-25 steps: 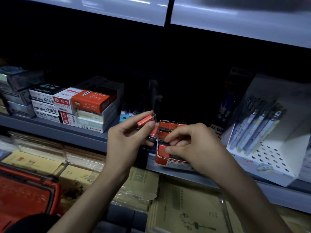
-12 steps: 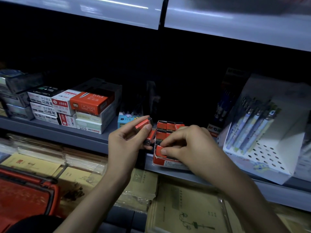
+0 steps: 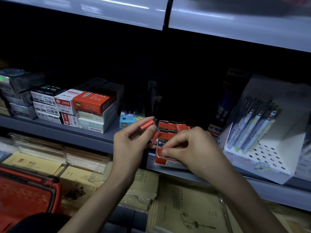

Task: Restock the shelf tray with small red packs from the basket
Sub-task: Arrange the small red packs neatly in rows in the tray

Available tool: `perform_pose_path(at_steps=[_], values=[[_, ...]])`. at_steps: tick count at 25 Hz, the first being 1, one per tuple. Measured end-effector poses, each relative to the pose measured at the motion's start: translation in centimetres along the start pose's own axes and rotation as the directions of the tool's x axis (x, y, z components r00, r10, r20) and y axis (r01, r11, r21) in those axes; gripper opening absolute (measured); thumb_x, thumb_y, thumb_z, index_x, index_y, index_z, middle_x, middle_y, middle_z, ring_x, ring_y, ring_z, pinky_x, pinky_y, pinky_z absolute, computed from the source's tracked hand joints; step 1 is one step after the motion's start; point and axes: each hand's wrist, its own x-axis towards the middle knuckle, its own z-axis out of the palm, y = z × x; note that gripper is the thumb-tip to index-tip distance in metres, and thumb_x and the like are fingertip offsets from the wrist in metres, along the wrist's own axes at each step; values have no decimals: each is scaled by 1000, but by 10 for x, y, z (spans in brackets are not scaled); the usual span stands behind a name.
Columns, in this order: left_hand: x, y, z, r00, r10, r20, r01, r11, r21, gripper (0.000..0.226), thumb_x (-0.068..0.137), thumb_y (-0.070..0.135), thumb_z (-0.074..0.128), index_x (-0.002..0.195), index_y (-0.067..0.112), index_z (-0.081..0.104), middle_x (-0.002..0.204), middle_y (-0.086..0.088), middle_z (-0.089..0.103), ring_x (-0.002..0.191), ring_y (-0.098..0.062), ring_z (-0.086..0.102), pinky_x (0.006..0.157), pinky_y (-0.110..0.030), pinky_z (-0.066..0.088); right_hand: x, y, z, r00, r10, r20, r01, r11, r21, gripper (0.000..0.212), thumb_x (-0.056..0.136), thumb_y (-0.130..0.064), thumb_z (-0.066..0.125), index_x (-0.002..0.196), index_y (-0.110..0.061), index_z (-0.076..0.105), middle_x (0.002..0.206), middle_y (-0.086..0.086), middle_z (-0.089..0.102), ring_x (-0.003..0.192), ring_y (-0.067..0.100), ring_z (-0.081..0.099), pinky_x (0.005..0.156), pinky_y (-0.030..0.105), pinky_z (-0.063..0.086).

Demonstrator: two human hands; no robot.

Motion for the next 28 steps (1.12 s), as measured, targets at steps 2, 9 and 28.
perform_pose_path(at_steps=[2, 9, 28], values=[[0, 1, -1, 1000, -2, 21, 2, 1000, 13, 26, 93, 7, 71, 117, 18, 77, 100, -2, 81, 94, -19, 78, 82, -33, 64, 0, -2, -3, 1000, -23, -5, 23, 1000, -20, 1, 83, -32, 83, 83, -32, 83, 81, -18, 75, 82, -6, 66, 78, 20, 55], [4, 13, -11, 990, 12, 140, -21, 998, 59, 33, 101, 8, 60, 125, 25, 73, 103, -1, 80, 78, -5, 69, 66, -17, 54, 8, -8, -8, 967, -76, -244, 123, 975, 183, 14, 91, -22, 76, 104, -29, 78, 77, -6, 70, 60, 4, 61, 55, 10, 47], [7, 17, -12, 997, -4, 78, 2, 1000, 15, 35, 90, 8, 73, 122, 24, 74, 103, -4, 80, 85, -14, 75, 71, -16, 56, 11, -10, -21, 990, -10, -143, 94, 800, 592, 13, 94, -9, 70, 105, -16, 73, 88, 6, 78, 77, 17, 76, 69, 21, 59]])
